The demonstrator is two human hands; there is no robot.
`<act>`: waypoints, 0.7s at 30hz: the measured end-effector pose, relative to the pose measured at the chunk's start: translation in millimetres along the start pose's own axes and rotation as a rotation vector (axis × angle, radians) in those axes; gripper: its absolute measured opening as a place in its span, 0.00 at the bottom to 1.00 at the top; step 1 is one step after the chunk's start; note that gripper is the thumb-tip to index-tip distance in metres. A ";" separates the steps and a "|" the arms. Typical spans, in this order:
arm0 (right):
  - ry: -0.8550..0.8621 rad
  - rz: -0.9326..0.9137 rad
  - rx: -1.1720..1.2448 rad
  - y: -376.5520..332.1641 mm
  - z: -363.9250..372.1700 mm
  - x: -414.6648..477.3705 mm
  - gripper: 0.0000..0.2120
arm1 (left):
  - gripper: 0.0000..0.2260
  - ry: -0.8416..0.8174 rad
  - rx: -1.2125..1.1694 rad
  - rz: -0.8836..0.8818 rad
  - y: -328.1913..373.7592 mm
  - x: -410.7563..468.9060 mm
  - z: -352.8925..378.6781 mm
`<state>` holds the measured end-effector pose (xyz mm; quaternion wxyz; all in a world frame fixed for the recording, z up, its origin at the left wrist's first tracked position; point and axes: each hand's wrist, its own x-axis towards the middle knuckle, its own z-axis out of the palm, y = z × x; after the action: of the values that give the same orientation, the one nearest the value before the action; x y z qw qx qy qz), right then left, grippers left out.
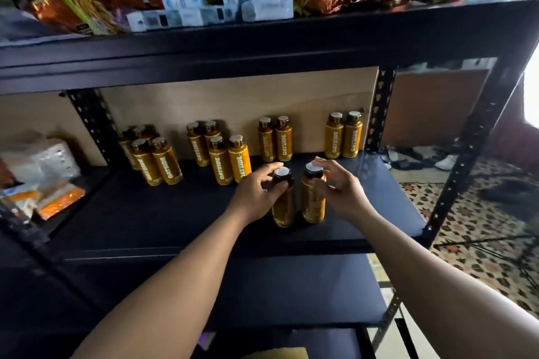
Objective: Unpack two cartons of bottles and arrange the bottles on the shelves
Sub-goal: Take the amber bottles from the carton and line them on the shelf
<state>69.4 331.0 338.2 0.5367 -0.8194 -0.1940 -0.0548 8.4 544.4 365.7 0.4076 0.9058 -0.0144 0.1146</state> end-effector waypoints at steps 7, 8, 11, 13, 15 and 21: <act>-0.054 0.006 0.003 -5.8 -6.7 10.4 0.17 | 0.23 -0.100 0.059 0.041 0.1 17.5 -19.1; -0.051 -0.001 -0.010 -6.9 -6.5 11.1 0.20 | 0.22 -0.101 0.056 0.048 0.0 18.8 -20.0; -0.058 -0.008 -0.056 -11.4 -5.4 14.9 0.26 | 0.20 -0.093 0.041 0.060 -0.1 22.9 -20.4; -0.072 -0.025 -0.106 -14.7 -5.0 17.7 0.26 | 0.21 -0.093 0.052 0.077 0.5 24.9 -19.0; -0.070 -0.022 -0.156 -18.5 -5.6 19.5 0.26 | 0.25 -0.102 0.073 0.102 -0.3 26.7 -16.4; -0.089 -0.052 -0.158 -26.3 -11.9 22.6 0.11 | 0.22 -0.172 0.117 0.101 1.8 35.9 -21.9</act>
<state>81.7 335.3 372.5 0.4597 -0.8554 -0.2340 -0.0477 38.8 561.9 388.9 0.3449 0.9327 -0.0883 0.0575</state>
